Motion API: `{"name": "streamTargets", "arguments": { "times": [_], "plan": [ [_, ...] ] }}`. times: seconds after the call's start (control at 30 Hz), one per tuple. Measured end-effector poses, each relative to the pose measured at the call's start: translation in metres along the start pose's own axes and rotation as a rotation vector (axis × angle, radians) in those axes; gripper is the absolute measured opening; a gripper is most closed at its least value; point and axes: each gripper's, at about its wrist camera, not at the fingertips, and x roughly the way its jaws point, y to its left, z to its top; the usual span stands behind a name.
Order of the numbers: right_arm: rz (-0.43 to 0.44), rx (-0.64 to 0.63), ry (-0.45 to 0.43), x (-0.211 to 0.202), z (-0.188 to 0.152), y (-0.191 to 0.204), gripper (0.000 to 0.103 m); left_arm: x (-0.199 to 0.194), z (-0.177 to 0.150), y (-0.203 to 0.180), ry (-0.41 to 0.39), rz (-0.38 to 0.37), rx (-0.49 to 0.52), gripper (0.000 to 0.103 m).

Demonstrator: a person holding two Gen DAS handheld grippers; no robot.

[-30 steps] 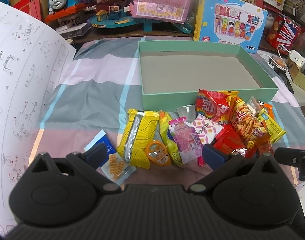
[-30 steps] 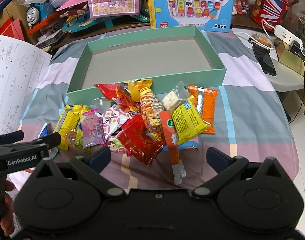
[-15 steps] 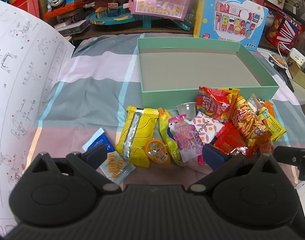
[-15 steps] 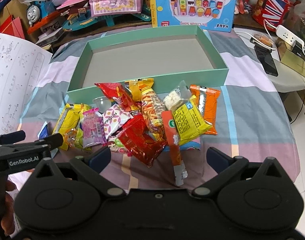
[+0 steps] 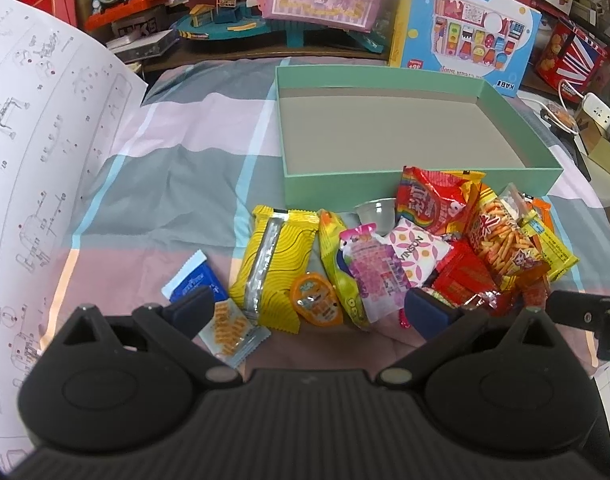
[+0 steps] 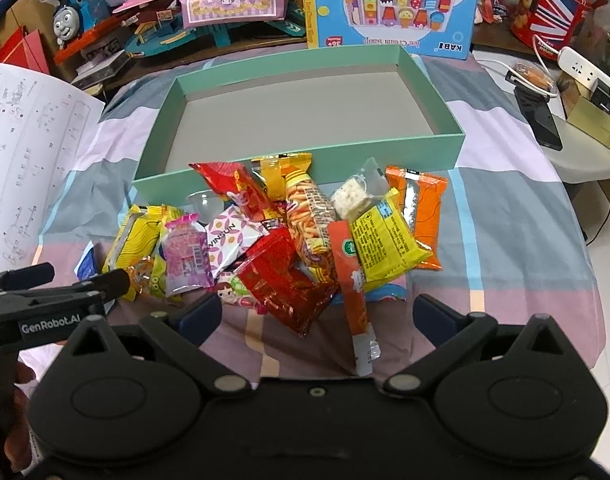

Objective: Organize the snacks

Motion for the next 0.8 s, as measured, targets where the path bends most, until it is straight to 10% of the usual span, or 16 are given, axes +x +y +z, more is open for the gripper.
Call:
{"name": "streamTargets", "arguments": {
  "times": [0.8],
  "plan": [
    [0.137, -0.041, -0.096, 0.011, 0.003, -0.001, 0.103, 0.042, 0.001, 0.048, 0.042, 0.050, -0.062, 0.103]
  ]
}}
